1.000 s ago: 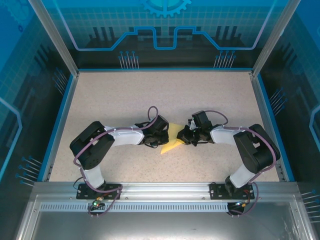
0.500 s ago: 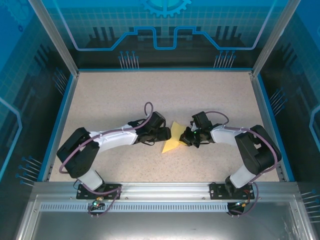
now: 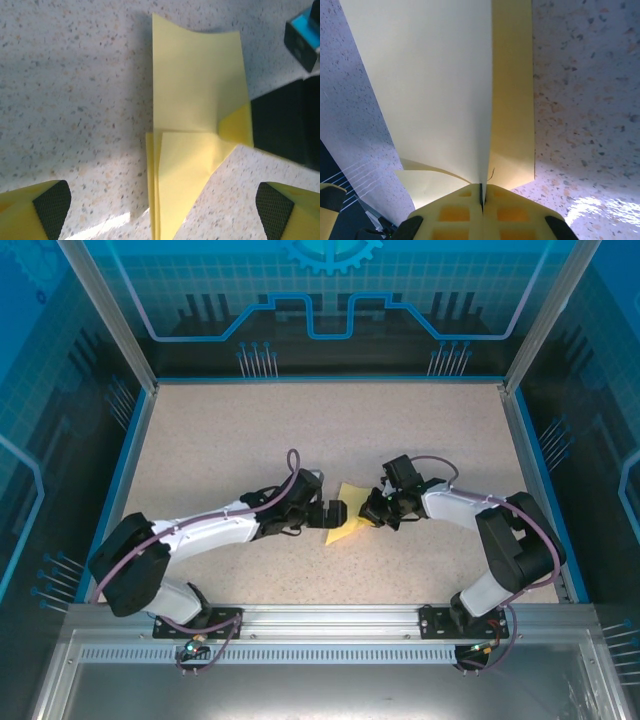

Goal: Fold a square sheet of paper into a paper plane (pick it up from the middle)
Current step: Fourth fold the wing at the center of the table.

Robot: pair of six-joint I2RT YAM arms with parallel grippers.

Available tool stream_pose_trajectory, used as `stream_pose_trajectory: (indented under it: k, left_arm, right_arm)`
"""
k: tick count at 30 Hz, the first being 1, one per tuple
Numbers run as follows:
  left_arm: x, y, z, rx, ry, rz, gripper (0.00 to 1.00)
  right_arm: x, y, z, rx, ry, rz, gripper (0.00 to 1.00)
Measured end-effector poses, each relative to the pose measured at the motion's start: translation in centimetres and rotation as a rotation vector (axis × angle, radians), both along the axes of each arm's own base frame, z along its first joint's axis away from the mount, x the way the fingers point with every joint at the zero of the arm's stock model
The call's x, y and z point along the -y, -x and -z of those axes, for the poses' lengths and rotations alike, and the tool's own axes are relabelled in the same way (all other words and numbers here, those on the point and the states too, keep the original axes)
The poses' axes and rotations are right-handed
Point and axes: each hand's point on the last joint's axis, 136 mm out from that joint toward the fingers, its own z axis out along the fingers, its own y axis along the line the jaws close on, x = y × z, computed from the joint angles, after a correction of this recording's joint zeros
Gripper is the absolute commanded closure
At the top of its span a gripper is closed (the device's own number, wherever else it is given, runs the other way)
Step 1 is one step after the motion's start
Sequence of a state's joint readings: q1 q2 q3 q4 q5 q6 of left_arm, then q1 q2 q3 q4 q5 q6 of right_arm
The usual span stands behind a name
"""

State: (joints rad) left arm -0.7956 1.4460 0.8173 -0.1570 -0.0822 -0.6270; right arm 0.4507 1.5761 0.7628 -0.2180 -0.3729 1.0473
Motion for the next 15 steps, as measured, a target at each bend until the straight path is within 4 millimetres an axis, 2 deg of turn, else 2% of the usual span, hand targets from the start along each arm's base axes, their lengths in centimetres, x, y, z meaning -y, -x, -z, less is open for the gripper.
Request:
stream_pose_trajectory:
  k: [5, 7, 15]
  left_arm:
    - [-0.8, 0.9, -0.1, 0.106, 0.006, 0.081, 0.02]
    - [-0.9, 1.1, -0.3, 0.154, 0.012, 0.121, 0.06]
    - [0.7, 0.9, -1.9, 0.324, -0.001, 0.278, 0.14]
  right_arm:
    - [0.1, 0.1, -0.2, -0.021, 0.007, 0.01, 1.0]
    - [0.0, -0.1, -0.5, -0.026, 0.008, 0.013, 1.0]
    - [-0.6, -1.0, -2.0, -0.019, -0.008, 0.021, 1.0]
